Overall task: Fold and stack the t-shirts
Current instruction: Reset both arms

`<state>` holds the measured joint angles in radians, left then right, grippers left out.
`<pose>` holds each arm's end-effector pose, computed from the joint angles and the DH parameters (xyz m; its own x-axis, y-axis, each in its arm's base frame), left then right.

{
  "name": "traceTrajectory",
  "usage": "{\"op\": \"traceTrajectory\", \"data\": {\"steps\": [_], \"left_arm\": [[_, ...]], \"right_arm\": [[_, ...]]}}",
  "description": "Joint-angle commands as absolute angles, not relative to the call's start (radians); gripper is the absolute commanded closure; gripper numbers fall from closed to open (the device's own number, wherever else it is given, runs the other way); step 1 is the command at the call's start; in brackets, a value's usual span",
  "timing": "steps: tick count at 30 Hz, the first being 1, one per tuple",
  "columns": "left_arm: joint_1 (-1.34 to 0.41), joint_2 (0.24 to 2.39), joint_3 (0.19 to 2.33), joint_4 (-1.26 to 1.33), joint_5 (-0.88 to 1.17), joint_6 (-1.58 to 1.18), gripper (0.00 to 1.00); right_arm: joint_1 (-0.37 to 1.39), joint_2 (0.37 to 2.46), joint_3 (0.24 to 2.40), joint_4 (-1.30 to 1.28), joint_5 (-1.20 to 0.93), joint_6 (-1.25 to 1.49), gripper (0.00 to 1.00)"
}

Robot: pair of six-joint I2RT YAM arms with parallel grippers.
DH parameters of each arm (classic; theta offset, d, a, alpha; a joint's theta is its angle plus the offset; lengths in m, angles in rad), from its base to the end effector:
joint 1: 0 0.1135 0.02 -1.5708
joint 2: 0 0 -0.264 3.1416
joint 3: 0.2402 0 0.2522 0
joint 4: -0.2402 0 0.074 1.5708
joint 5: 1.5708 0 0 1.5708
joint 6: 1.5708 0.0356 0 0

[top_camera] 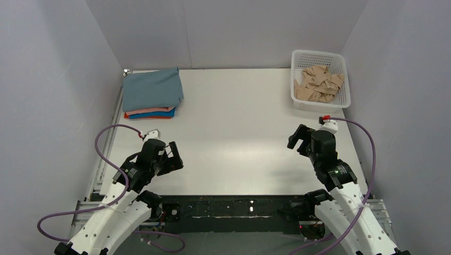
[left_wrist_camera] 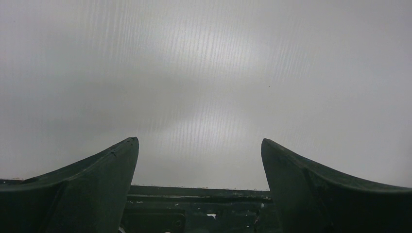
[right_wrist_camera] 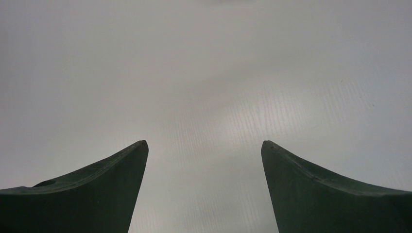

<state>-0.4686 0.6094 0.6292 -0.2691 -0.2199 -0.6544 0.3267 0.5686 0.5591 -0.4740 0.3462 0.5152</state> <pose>0.1397 -0.0620 0.3026 -0.3281 -0.4997 -0.8016 0.0661 0.8344 -0.5472 0.1348 0.0329 0.2634 -0.3917 0.3567 -0.8482 0.2019 0.9327 0.2990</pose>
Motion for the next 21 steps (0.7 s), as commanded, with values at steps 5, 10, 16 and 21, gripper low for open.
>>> {"op": "traceTrajectory", "data": {"steps": [5,10,16,21], "left_arm": [[-0.472,0.588,0.615,-0.251,-0.122,-0.614,0.02],[-0.472,0.586,0.611,-0.248,-0.13,-0.612,0.02],[-0.472,0.588,0.613,-0.257,-0.144,-0.617,0.02],[-0.472,0.589,0.615,-0.264,-0.16,-0.623,0.02]], "right_arm": [[0.322,0.52,0.551,-0.382,0.231,0.458,0.05],[0.322,0.502,0.541,-0.375,0.239,0.459,0.05],[0.322,0.504,0.537,-0.373,0.238,0.46,0.05],[0.322,0.505,0.538,-0.373,0.241,0.459,0.05]]}}
